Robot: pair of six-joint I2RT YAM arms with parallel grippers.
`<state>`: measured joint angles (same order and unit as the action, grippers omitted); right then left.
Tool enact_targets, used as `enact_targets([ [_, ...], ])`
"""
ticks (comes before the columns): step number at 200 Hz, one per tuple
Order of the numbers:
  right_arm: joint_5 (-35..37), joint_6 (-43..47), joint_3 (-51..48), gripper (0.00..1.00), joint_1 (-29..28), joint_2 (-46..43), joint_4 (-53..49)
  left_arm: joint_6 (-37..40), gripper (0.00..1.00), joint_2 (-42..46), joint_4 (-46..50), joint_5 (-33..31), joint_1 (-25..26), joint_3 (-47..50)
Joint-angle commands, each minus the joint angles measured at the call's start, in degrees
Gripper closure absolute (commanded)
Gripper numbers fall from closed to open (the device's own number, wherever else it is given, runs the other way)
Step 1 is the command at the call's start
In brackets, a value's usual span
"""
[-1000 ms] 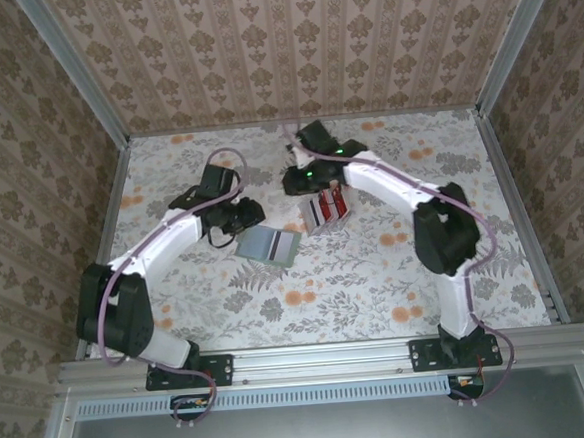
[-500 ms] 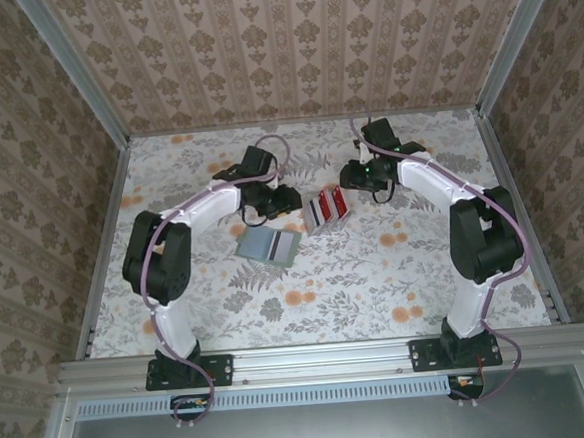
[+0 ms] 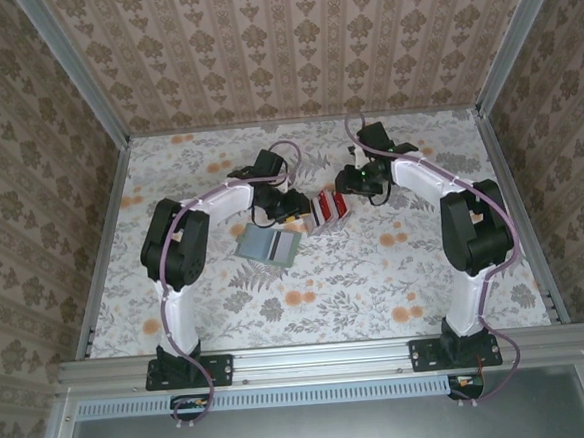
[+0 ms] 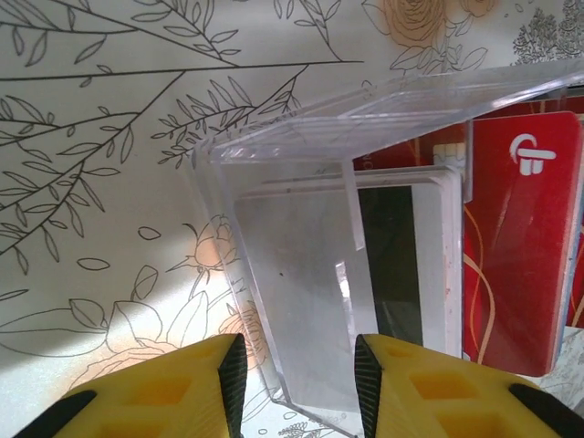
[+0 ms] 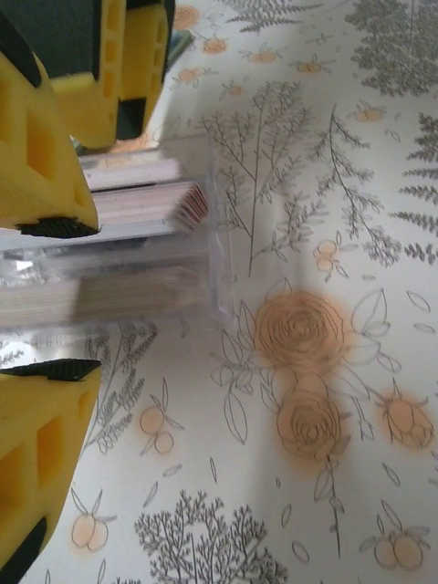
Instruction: Put the credit cards into the card holder
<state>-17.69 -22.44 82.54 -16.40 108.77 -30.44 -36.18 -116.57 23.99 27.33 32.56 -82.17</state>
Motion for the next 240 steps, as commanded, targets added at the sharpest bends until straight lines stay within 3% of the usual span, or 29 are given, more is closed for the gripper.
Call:
enact_targets([
  [1,-2.2,1.3,1.8,0.58,-1.3,1.0,-3.0,0.0,0.60,-1.3,-0.1,1.7,0.7,-1.5],
  [128,2.4,3.5,3.2,0.57,-4.2,3.8,-7.4,-1.6,0.60,-3.6,-2.0,2.4,3.2,-1.9],
  [240,1.7,3.2,4.1,0.59,-4.4,1.4,-7.7,-2.4,0.60,-3.7,-2.8,3.0,3.2,-2.1],
])
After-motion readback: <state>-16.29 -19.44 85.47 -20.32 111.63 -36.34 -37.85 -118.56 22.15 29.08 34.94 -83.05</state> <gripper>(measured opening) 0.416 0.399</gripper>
